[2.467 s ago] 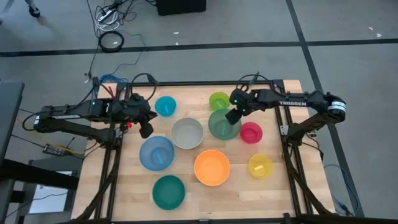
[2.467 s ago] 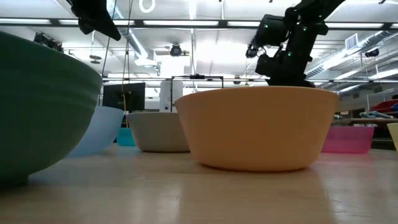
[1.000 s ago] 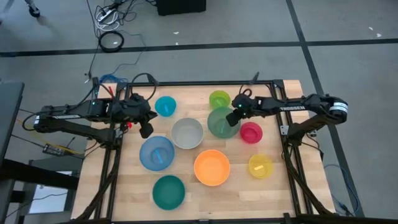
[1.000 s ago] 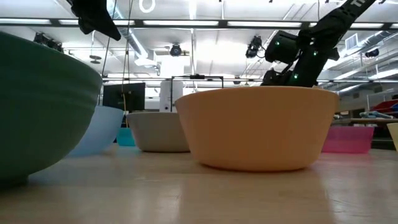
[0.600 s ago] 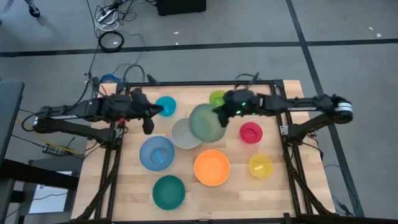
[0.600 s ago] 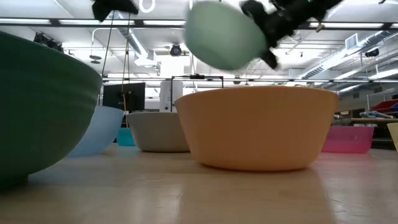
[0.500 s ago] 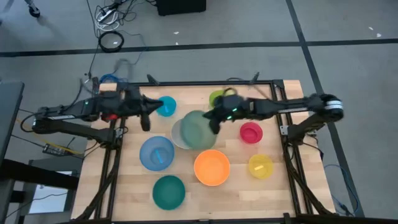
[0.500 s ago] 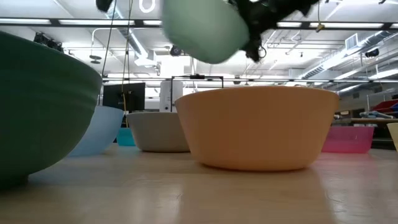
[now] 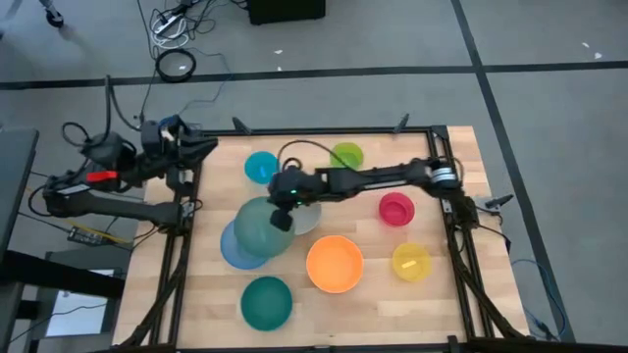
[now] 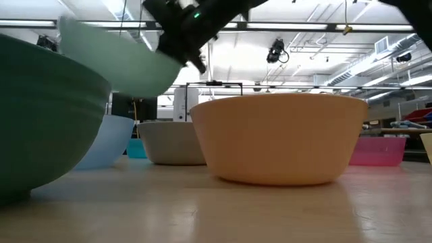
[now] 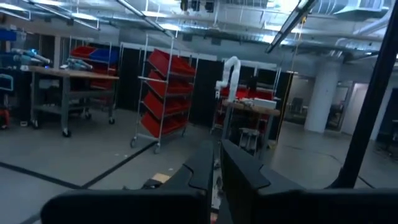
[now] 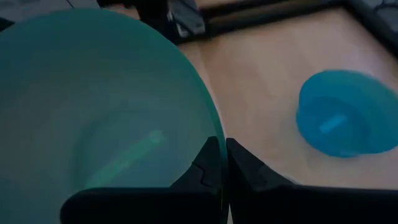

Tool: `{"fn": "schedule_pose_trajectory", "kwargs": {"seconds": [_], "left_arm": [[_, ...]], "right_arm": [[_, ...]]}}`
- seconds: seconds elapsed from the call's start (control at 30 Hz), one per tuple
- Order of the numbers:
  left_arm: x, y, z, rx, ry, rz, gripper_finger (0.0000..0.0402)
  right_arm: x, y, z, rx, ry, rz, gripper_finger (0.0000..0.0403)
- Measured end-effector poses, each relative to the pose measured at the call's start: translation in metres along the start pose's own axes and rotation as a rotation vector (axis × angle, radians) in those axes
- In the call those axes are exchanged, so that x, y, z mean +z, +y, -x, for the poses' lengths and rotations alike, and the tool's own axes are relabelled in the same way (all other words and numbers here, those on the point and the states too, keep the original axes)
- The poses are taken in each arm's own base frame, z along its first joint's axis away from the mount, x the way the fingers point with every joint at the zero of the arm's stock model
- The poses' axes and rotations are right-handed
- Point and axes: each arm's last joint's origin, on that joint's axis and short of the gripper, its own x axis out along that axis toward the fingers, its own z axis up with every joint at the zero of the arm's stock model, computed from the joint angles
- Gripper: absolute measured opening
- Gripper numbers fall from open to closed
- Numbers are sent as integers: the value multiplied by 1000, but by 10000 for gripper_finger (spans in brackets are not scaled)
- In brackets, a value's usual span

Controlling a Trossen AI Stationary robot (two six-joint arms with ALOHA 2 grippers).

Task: Nest bowls inside each other
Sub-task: Stack the green bowl on top of the blue bowl

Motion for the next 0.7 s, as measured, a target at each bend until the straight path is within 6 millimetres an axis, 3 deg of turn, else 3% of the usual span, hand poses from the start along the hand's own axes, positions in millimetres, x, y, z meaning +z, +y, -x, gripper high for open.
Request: {"fn": "schedule_pose_trajectory", "kwargs": {"seconds": [0.2,0.4,0.7], "left_arm": [[-3,1,2,4,30,-7,39],[-6,1,2,10,67,-12,39],[-8,2,2,12,81,-13,39]], "right_arm": [[4,6,-33,15,49,14,0],[0,12,-51,93,78,24,8],[-3,23,-51,119,90,62,103]]}}
